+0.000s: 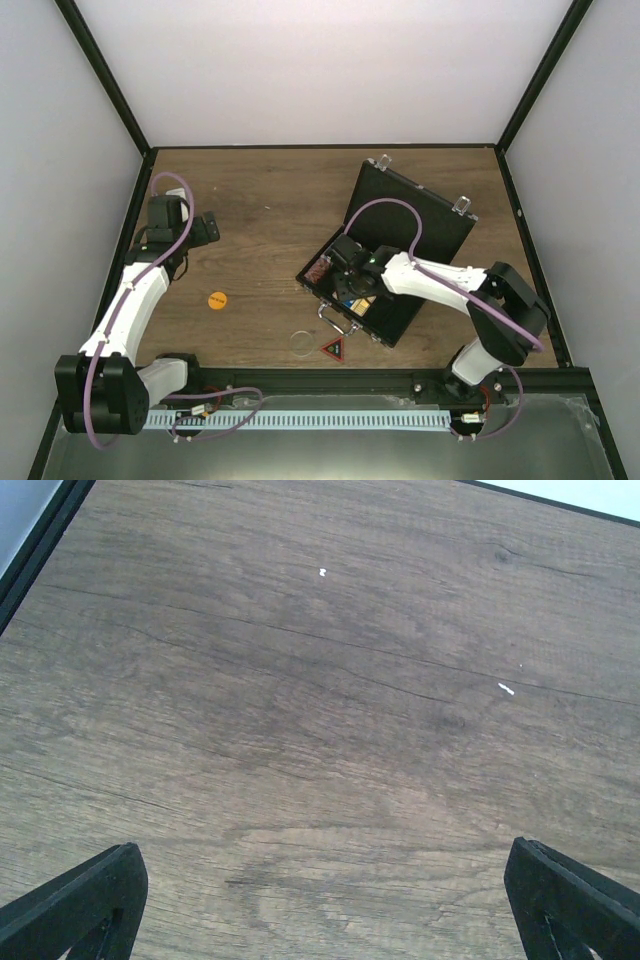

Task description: Pack up texas hold em set

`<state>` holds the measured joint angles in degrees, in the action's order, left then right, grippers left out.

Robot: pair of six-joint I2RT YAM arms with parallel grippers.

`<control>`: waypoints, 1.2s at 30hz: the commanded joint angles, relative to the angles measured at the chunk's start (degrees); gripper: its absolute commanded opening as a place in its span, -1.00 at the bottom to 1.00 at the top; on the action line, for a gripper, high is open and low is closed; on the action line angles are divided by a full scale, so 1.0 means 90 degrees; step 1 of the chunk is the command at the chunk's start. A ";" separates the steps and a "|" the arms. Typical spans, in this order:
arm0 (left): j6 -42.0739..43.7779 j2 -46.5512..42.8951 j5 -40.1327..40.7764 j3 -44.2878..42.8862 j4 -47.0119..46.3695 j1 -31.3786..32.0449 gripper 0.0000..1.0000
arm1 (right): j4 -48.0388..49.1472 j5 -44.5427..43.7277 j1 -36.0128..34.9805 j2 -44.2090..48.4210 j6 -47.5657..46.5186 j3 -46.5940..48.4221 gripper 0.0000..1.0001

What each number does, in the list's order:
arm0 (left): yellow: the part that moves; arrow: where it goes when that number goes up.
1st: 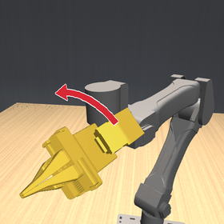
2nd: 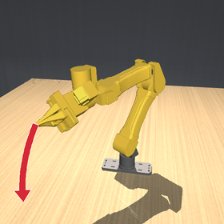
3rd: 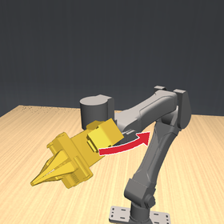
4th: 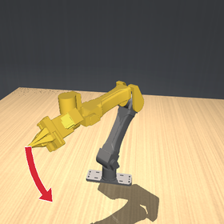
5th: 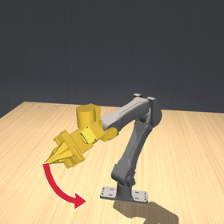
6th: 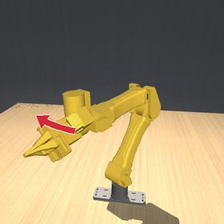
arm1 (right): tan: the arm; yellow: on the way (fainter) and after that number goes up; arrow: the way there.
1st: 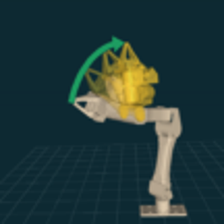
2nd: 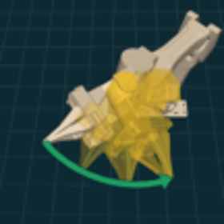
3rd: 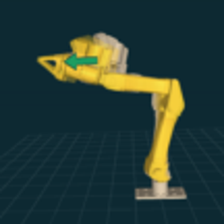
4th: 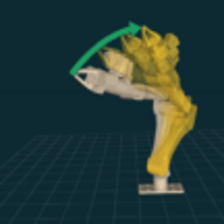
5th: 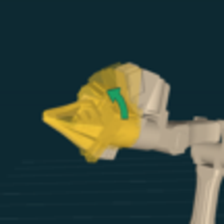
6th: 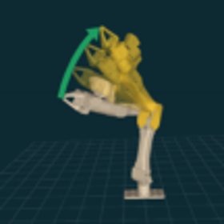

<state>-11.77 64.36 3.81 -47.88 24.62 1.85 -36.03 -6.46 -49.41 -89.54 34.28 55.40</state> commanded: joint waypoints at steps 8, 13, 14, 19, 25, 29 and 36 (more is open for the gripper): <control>0.0048 0.0026 -0.0033 0.0003 -0.0042 -0.0024 1.00 | -0.0170 -0.0216 -0.0027 -0.0185 0.0083 0.0046 0.11; 0.0046 0.0027 -0.0023 0.0008 -0.0036 -0.0028 1.00 | -0.0210 -0.0269 -0.0047 -0.0163 0.0088 0.0046 0.20; 0.0048 0.0027 -0.0016 0.0007 -0.0036 -0.0029 1.00 | -0.0224 -0.0269 -0.0052 -0.0139 0.0087 0.0059 0.21; 0.0038 0.0008 0.0011 0.0007 -0.0034 -0.0024 1.00 | -0.0468 -0.0413 -0.0196 0.0064 0.0060 0.0415 0.27; -0.0147 0.0150 -0.0021 0.0022 0.0073 -0.0029 1.00 | -0.0411 -0.0439 -0.0359 0.0345 -0.0069 0.0959 0.36; -0.0858 0.0377 0.0273 -0.0072 0.0544 -0.0021 0.99 | -0.0152 -0.0495 -0.0360 0.0830 -0.0178 0.0991 0.54; -0.2190 -0.0349 0.0582 0.1014 0.0705 0.0169 0.94 | 0.0367 -0.0479 0.0027 0.2255 -0.0591 0.0307 0.99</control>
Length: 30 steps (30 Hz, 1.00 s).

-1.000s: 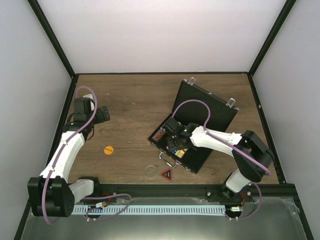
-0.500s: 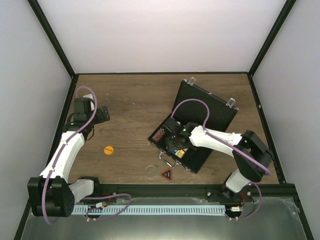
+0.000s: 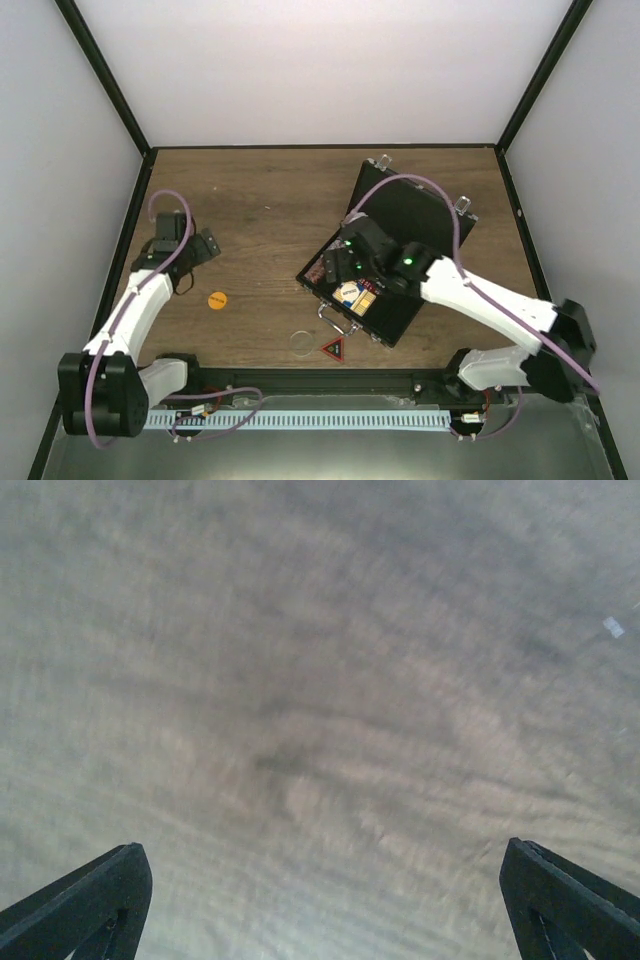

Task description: Pack up texas hold em set

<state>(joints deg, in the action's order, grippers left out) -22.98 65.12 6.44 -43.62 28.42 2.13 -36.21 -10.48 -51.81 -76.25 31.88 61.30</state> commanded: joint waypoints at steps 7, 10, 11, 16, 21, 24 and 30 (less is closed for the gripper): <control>-0.1857 -0.0280 0.0684 0.1134 0.0494 0.0692 0.92 | 0.0871 0.0462 0.1087 0.1440 -0.0861 -0.1140 1.00; -0.2213 0.0064 0.0738 0.1267 0.0562 0.0865 0.84 | 0.1010 0.0645 0.1277 0.1436 -0.0898 -0.1294 1.00; -0.2285 0.0133 0.0771 0.1287 0.0567 0.0958 0.81 | 0.1062 0.0710 0.1309 0.1443 -0.0909 -0.1339 1.00; -0.2471 0.0424 0.0800 0.1206 0.0633 0.1262 0.62 | 0.1320 0.0896 0.1343 0.1461 -0.0934 -0.1572 1.00; -0.2703 0.0615 0.0752 0.1254 0.0766 0.1568 0.54 | 0.1393 0.0972 0.1352 0.1394 -0.0915 -0.1643 1.00; -0.2878 0.0571 0.0693 0.1385 0.0720 0.1728 0.52 | 0.1484 0.1035 0.1353 0.1390 -0.0855 -0.1713 1.00; -0.2962 0.0617 0.0628 0.1574 0.0670 0.1851 0.44 | 0.1544 0.1180 0.1353 0.1308 -0.0688 -0.1740 0.99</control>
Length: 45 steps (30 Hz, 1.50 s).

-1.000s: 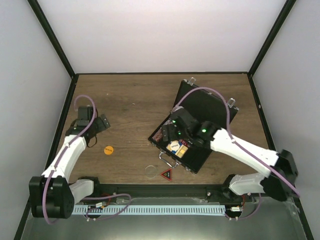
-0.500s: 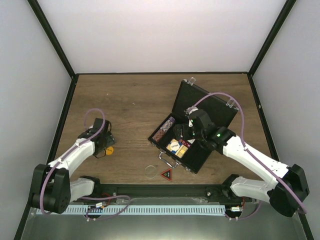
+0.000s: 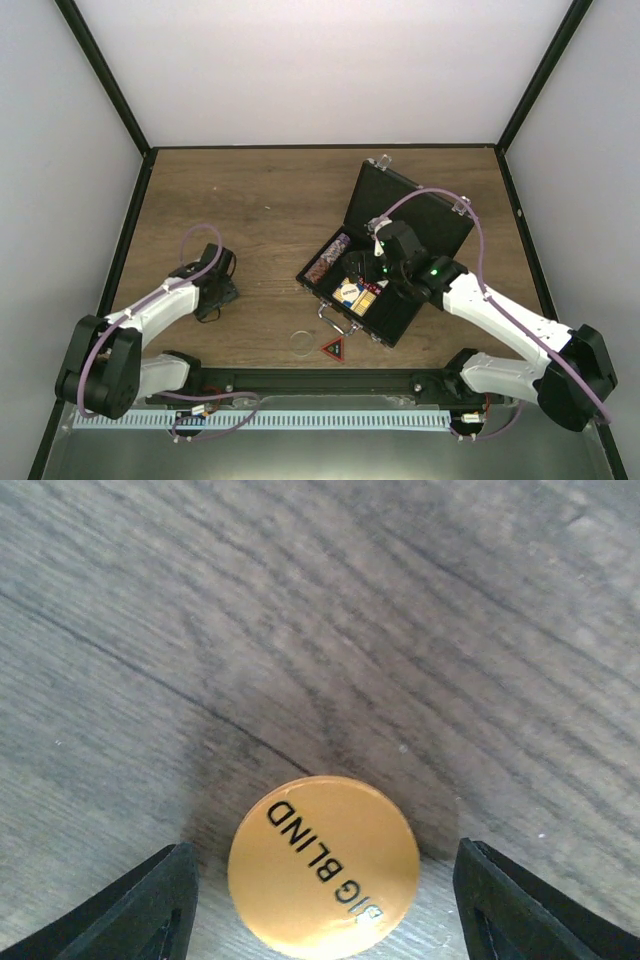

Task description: Pack up texas hold em set

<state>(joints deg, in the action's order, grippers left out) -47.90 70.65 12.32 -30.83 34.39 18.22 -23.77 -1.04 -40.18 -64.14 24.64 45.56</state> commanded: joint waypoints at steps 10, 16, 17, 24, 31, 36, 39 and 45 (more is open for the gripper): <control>-0.0100 0.0077 -0.0026 0.0353 -0.0205 0.0071 0.21 | 0.0161 0.0208 0.0065 0.0000 0.0236 -0.0005 1.00; -0.0131 -0.0015 -0.0144 0.0466 -0.0296 0.0081 0.00 | 0.0130 0.0220 0.0061 0.0043 0.0287 0.0011 1.00; -0.0103 -0.0013 -0.0153 0.0466 -0.0308 0.0079 -0.03 | 0.0131 0.0230 0.0061 0.0040 0.0297 0.0010 1.00; 0.0233 0.0346 -0.0349 0.0302 -0.0398 0.0474 -0.11 | 0.0160 0.0339 0.0061 -0.0009 0.0329 0.0069 1.00; 0.0293 0.1009 -0.0529 0.0052 -0.0503 0.1466 -0.09 | 0.0124 0.0396 0.0061 -0.0107 0.0337 0.0132 1.00; 0.0255 0.1593 -0.0586 -0.0176 -0.0520 0.2328 -0.05 | 0.0067 0.0427 0.0061 -0.0139 0.0376 0.0156 1.00; 0.0230 0.1878 -0.0657 -0.0366 -0.0600 0.2955 -0.05 | 0.0036 0.0423 0.0055 -0.0147 0.0398 0.0162 1.00; 0.0199 0.2559 -0.0835 -0.0804 -0.0640 0.4044 -0.04 | -0.0019 0.0467 0.0064 -0.0210 0.0466 0.0181 1.00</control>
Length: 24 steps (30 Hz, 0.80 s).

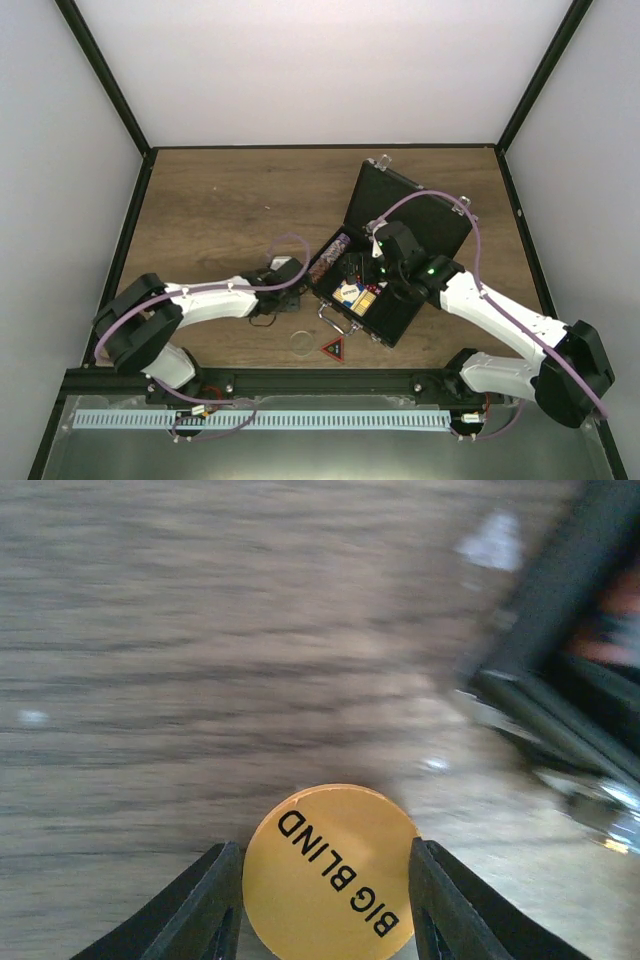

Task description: Pack up texas hold em set

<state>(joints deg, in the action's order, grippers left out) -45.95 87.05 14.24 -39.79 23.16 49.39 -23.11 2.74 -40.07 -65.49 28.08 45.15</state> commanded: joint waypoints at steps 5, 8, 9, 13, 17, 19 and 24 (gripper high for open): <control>-0.0110 0.1125 -0.1062 -0.0108 0.0597 0.1142 -0.04 | -0.0155 0.0065 0.0047 -0.0099 0.0103 0.0234 1.00; -0.0185 0.1173 -0.0961 -0.0182 0.0605 0.1275 0.00 | -0.0193 0.0097 0.0047 -0.0107 0.0098 0.0239 1.00; -0.0211 0.1133 -0.0920 -0.0190 0.0610 0.1278 0.02 | -0.0190 0.0125 0.0048 -0.0107 0.0082 0.0254 1.00; -0.0271 0.0731 -0.0539 -0.0369 0.0849 0.1271 0.14 | -0.0209 0.0160 0.0048 -0.0085 0.0019 0.0323 0.99; -0.0208 0.0160 -0.0119 -0.0679 0.1277 0.1221 0.42 | -0.0379 0.0137 0.0048 -0.0147 0.0020 0.0496 1.00; -0.0119 -0.0148 0.0014 -0.0769 0.1432 0.1101 0.57 | -0.0483 0.0205 0.0048 -0.0207 0.0010 0.0590 1.00; 0.0426 -0.1089 -0.0039 -0.0806 0.1589 0.0252 0.75 | -0.0494 0.0733 -0.0022 -0.0190 0.0085 0.0597 0.95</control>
<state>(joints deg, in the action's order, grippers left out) -45.76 83.18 13.65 -45.47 34.17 57.17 -26.35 5.34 -40.07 -67.22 28.34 48.42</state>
